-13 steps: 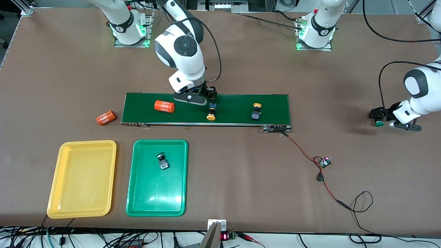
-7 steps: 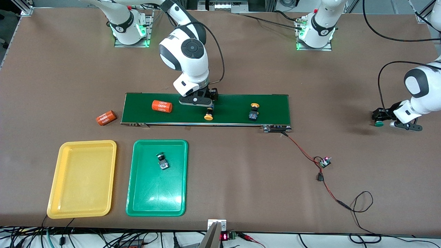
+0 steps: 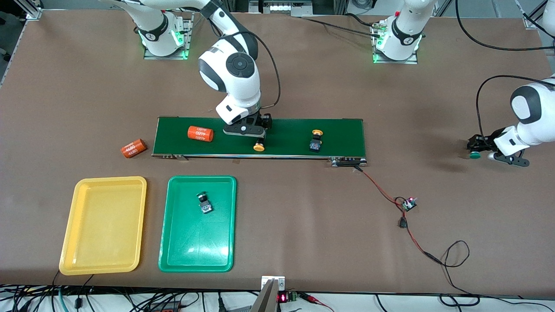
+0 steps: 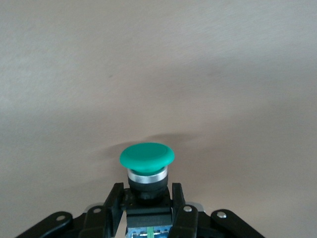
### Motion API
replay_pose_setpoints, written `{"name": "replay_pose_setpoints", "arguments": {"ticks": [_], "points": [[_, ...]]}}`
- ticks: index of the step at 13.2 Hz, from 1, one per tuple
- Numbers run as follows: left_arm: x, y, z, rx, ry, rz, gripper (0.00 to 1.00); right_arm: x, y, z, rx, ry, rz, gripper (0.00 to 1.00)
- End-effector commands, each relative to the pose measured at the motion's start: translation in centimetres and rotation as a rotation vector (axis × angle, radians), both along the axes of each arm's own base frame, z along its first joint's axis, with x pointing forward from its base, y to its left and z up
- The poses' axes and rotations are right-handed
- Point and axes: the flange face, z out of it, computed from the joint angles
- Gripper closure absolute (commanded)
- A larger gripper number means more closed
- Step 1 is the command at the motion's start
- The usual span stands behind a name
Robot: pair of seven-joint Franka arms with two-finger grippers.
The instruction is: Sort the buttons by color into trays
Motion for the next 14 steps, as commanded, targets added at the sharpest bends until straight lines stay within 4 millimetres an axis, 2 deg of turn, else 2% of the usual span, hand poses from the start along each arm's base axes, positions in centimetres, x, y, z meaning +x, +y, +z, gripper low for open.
{"name": "replay_pose_setpoints", "arguments": {"ticks": [1, 4, 8, 10, 11, 14], "points": [[1.0, -2.1, 3.5, 0.024, 0.057, 0.004, 1.00, 1.1, 1.2, -0.8, 0.001, -0.010, 0.016, 0.00], [2.2, -7.2, 6.6, 0.041, 0.094, 0.006, 1.00, 1.6, 1.5, -0.9, 0.001, -0.018, 0.014, 0.00], [3.8, -13.3, 8.5, 0.045, 0.079, -0.016, 1.00, 1.7, 1.8, -2.2, 0.017, -0.025, 0.017, 0.01], [4.2, -16.7, 8.9, 0.052, 0.086, -0.003, 1.00, 2.0, 1.2, -3.3, 0.002, -0.018, 0.014, 0.09], [4.4, -19.1, 9.0, 0.056, 0.092, -0.006, 1.00, 2.1, 1.1, -3.6, -0.004, -0.017, 0.027, 0.16], [4.8, -25.7, 9.5, 0.068, 0.086, -0.069, 1.00, 2.7, 0.4, -3.7, -0.014, -0.020, 0.040, 0.47]]}}
